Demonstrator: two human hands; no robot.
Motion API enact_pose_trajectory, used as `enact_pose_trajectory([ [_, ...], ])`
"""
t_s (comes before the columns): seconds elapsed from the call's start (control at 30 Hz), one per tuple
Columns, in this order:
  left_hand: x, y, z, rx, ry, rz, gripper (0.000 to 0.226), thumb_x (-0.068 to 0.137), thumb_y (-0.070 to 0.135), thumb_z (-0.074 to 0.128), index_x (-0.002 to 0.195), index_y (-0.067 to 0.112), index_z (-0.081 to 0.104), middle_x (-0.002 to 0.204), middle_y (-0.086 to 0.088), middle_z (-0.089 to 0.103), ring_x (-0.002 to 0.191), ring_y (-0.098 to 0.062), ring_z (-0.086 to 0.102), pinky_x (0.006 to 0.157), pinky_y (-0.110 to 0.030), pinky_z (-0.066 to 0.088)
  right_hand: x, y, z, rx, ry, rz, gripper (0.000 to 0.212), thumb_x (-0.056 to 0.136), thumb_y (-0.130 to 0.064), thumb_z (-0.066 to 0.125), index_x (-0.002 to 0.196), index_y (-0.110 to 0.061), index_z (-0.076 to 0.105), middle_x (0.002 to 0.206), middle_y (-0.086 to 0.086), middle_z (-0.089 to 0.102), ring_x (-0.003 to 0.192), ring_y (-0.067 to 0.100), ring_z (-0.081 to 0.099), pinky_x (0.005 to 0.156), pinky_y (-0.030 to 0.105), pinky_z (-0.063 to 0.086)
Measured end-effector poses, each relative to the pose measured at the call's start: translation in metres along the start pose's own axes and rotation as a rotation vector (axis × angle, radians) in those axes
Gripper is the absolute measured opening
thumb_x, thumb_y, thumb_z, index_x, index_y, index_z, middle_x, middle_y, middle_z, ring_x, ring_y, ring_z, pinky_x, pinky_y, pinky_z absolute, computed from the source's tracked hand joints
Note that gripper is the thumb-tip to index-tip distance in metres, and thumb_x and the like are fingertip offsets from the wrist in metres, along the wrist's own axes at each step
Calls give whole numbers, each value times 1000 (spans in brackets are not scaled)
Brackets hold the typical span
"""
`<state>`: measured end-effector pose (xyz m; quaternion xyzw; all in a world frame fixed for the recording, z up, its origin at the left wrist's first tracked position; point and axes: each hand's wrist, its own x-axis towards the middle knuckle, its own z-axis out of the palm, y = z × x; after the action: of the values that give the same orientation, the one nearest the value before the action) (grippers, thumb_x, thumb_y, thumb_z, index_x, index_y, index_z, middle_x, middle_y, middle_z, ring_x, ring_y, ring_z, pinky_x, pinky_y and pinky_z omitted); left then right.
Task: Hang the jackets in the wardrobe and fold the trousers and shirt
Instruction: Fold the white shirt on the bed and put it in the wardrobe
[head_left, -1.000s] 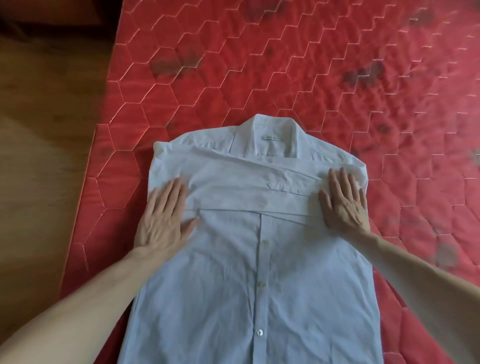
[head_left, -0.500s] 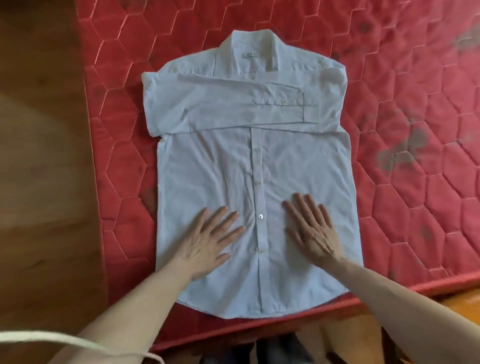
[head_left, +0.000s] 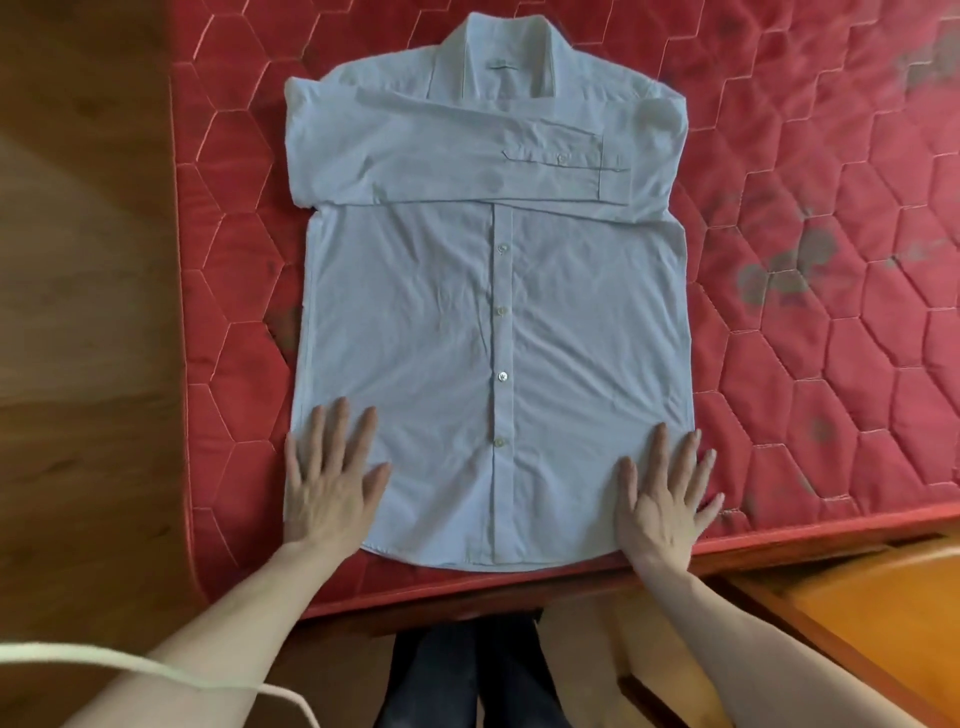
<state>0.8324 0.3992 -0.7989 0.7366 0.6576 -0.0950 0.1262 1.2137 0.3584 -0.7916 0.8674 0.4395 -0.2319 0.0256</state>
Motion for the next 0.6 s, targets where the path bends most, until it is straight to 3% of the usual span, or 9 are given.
enact_pose_trajectory([
  [0.07, -7, 5, 2, -145, 29, -158, 74, 105, 55, 34, 168, 22, 12, 175, -10, 6, 162, -34, 4, 127, -58, 8, 1, -3, -7, 140, 97, 65, 67, 107, -60, 36, 166, -36, 15, 176, 2, 4, 161, 24, 3, 126, 58, 9],
  [0.13, -11, 15, -2, -326, 93, -330, 78, 103, 49, 55, 164, 15, 21, 170, -17, 21, 154, -42, 23, 122, -60, 24, 1, -3, -14, 266, 197, 143, 67, 101, -49, 58, 159, -26, 35, 165, 11, 32, 149, 34, 29, 119, 55, 27],
  [0.2, -10, 23, -10, -460, 151, -541, 85, 90, 42, 76, 155, 11, 32, 152, -24, 38, 135, -48, 39, 107, -63, 39, 4, 2, -21, 363, 221, 213, 62, 95, -45, 68, 147, -18, 48, 143, 14, 52, 131, 39, 46, 107, 53, 39],
  [0.27, -5, 22, -21, -606, 136, -718, 80, 81, 41, 85, 142, 11, 42, 136, -22, 46, 120, -45, 48, 95, -59, 47, 7, 11, -28, 474, 188, 278, 41, 94, -45, 68, 120, -15, 59, 114, 10, 67, 106, 35, 63, 90, 48, 50],
  [0.3, -3, 19, -26, -681, 92, -786, 72, 80, 42, 86, 133, 11, 47, 130, -18, 51, 112, -41, 54, 89, -55, 51, 9, 15, -30, 518, 160, 289, 33, 95, -45, 66, 102, -14, 59, 96, 6, 69, 89, 32, 65, 80, 47, 52],
  [0.37, 2, 11, -36, -686, -43, -818, 50, 81, 47, 84, 108, 14, 57, 117, -10, 60, 95, -31, 59, 75, -44, 50, 11, 21, -34, 564, 132, 255, 39, 96, -43, 64, 79, -11, 52, 72, 5, 62, 68, 29, 58, 66, 45, 49],
  [0.47, 10, -5, -46, -608, -125, -739, 36, 85, 41, 81, 74, 15, 58, 104, -10, 58, 90, -31, 57, 69, -36, 41, 11, 24, -41, 589, 123, 206, 38, 97, -38, 65, 74, -11, 53, 69, 6, 61, 67, 32, 58, 60, 38, 44],
  [0.53, 15, -15, -49, -666, -116, -735, 35, 85, 30, 80, 71, 13, 52, 91, -11, 59, 81, -33, 57, 64, -36, 37, 12, 25, -45, 587, 132, 204, 33, 97, -36, 66, 75, -12, 57, 72, 8, 64, 71, 34, 63, 61, 38, 47],
  [0.6, 19, -26, -50, -674, -141, -744, 31, 85, 25, 79, 83, 12, 51, 85, -8, 59, 74, -27, 54, 60, -36, 37, 13, 24, -50, 580, 117, 206, 27, 96, -35, 67, 82, -13, 61, 79, 7, 67, 77, 33, 65, 68, 42, 53],
])
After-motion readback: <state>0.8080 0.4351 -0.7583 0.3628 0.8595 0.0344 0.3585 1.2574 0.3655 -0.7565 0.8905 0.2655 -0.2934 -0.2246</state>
